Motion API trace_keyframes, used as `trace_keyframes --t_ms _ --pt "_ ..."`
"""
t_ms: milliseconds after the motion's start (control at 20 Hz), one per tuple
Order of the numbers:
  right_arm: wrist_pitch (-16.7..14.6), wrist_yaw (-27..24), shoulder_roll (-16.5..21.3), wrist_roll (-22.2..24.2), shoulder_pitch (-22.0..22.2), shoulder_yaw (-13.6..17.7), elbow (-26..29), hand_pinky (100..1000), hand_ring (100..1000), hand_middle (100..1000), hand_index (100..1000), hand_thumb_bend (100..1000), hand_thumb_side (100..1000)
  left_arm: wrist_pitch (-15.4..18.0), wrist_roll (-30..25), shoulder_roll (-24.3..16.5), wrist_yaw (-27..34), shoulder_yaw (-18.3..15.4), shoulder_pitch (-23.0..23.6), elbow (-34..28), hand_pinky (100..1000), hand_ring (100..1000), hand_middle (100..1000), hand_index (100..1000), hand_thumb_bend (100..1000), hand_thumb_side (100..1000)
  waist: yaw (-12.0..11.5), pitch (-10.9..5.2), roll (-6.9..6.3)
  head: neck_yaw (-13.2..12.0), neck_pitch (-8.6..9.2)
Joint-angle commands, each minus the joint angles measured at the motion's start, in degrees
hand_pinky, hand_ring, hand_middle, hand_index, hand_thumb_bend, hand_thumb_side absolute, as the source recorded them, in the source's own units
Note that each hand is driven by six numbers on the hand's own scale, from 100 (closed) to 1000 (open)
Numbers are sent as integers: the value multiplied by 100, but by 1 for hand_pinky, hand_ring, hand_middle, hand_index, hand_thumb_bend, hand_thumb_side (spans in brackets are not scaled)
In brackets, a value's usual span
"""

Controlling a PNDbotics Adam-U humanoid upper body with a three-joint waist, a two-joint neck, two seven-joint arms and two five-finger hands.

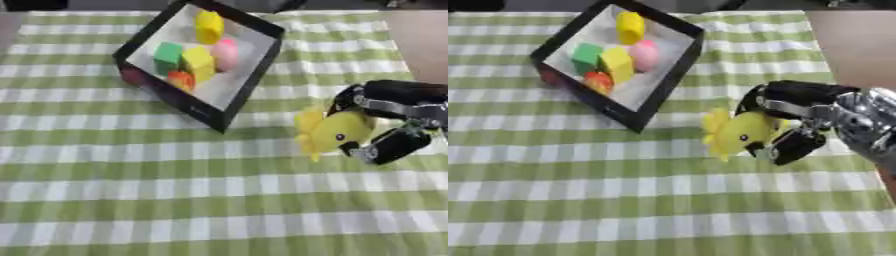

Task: Pick up objects on the table and place them in the box.

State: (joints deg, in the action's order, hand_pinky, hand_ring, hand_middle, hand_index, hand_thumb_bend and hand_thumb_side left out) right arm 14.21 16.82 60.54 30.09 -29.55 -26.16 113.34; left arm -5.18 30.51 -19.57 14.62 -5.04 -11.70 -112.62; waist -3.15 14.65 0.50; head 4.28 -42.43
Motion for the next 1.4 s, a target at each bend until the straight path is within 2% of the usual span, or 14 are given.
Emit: trace_keyframes --t_ms 50,350,500,600,800,1050,1400 --pt "-33 -153 204 -62 -331 239 125 812 765 669 712 100 100 11 3 -102 -12 -10 -42 -56 855 799 788 820 412 607 9 -139 -22 0 55" --pt "41 -248 119 52 -1298 254 125 819 763 667 710 100 100 8 -2 -143 -23 -8 -11 -51 854 799 788 819 413 605 -20 -198 15 16 39" --pt "149 -234 -118 279 -1901 110 -61 822 766 672 714 100 100 9 -1 -171 -29 -10 2 -51 854 799 788 819 413 605 -40 -228 48 41 38" --pt "75 -176 -345 405 -2289 10 -319 825 769 676 717 100 100 9 2 -183 -32 -13 17 -50 854 800 788 819 414 604 -44 -241 60 45 48" --pt "-176 153 -995 552 -3118 -270 -1194 829 773 679 718 112 100 10 9 -199 -40 -16 16 -55 853 800 788 819 415 602 -74 -256 69 90 74" --pt "-766 830 -1928 631 -3928 -568 -2600 831 775 680 717 130 100 19 22 -203 -37 -23 -18 -81 853 801 789 820 417 600 -176 -230 61 179 126" --pt "-1416 1615 -2927 242 -4355 -357 -4055 831 774 678 716 128 100 14 13 -195 -22 4 -128 -102 853 800 789 819 421 598 -346 -146 96 294 204"
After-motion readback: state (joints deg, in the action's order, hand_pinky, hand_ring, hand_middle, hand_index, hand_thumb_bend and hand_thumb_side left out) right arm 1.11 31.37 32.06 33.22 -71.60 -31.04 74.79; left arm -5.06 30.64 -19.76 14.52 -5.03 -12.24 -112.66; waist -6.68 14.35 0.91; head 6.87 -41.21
